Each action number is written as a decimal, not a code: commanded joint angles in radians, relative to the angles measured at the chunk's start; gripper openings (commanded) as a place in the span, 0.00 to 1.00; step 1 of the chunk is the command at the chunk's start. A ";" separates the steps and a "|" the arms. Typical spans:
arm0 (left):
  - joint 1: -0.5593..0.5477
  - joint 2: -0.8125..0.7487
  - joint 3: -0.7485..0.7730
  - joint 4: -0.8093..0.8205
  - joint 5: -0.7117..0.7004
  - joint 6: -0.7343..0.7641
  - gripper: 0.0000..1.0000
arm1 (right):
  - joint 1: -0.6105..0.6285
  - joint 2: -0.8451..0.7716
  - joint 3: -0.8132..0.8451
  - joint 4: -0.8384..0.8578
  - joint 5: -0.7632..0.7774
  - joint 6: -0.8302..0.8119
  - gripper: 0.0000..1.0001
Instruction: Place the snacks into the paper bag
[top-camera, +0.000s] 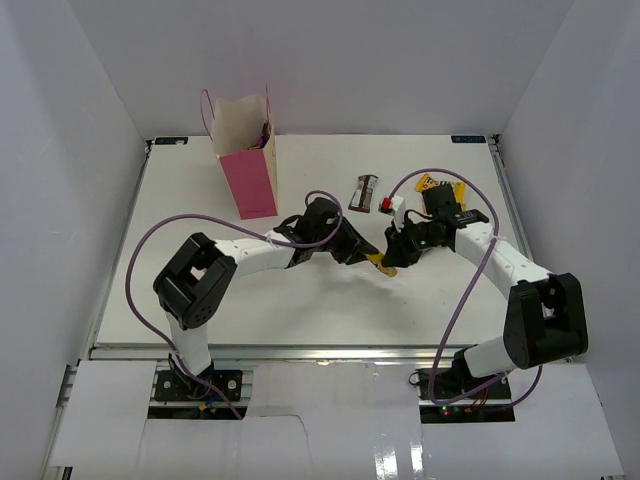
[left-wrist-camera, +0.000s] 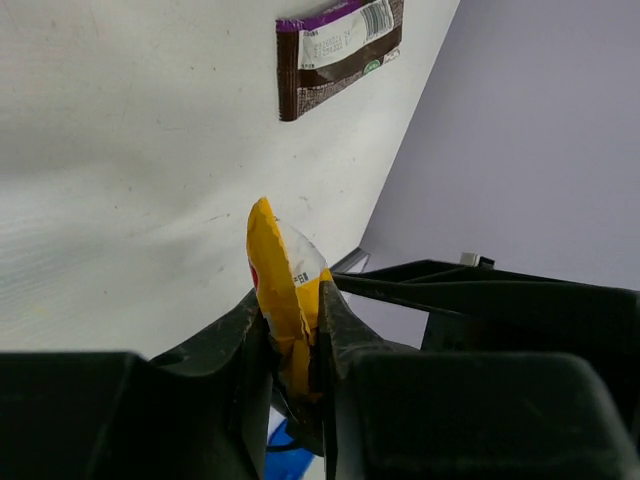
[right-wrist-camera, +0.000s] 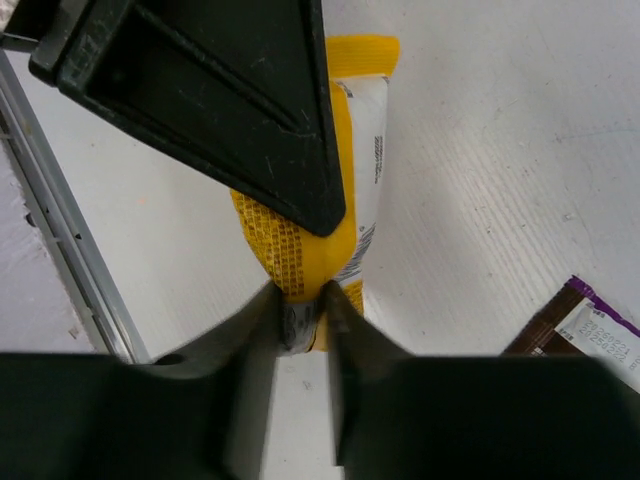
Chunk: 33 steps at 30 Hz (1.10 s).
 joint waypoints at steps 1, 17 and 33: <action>0.001 -0.013 0.070 -0.120 -0.046 0.083 0.26 | 0.005 -0.016 0.059 0.024 -0.060 -0.006 0.36; 0.235 -0.356 0.406 -0.676 -0.440 0.847 0.14 | -0.194 -0.082 0.206 -0.061 -0.112 -0.067 0.72; 0.556 -0.034 1.078 -0.690 -0.499 1.018 0.15 | -0.230 -0.002 0.224 -0.053 -0.100 -0.083 0.72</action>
